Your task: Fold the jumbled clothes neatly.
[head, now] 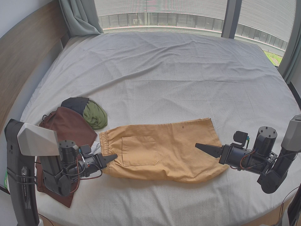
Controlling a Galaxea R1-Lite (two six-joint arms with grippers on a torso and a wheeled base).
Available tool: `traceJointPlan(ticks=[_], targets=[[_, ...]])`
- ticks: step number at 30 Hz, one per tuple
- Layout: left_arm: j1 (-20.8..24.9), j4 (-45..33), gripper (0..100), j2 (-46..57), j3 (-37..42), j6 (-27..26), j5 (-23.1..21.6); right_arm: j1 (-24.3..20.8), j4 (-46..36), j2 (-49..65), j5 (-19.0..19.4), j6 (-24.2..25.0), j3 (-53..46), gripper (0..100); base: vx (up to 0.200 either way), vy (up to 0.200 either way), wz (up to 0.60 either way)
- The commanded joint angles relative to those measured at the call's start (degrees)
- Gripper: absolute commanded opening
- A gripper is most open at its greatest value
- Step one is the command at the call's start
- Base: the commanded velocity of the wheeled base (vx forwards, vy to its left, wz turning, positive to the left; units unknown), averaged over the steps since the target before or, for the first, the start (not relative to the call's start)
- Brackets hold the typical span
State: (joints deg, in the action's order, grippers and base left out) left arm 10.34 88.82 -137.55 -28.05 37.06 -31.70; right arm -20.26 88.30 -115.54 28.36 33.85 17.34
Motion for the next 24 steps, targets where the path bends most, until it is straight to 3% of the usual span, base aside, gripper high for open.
traceJointPlan(ticks=[1,24], targets=[[-0.67,0.04,0,2.72,1.68,0.03,-0.82,-0.04,0.03,-0.03,0.03,-0.02,-0.02,100,0.0,0.0,0.0],[-7.96,0.04,0,10.19,9.68,-3.66,-7.5,-1.8,0.03,-0.91,-0.32,-1.51,-0.28,100,0.0,0.0,0.0]])
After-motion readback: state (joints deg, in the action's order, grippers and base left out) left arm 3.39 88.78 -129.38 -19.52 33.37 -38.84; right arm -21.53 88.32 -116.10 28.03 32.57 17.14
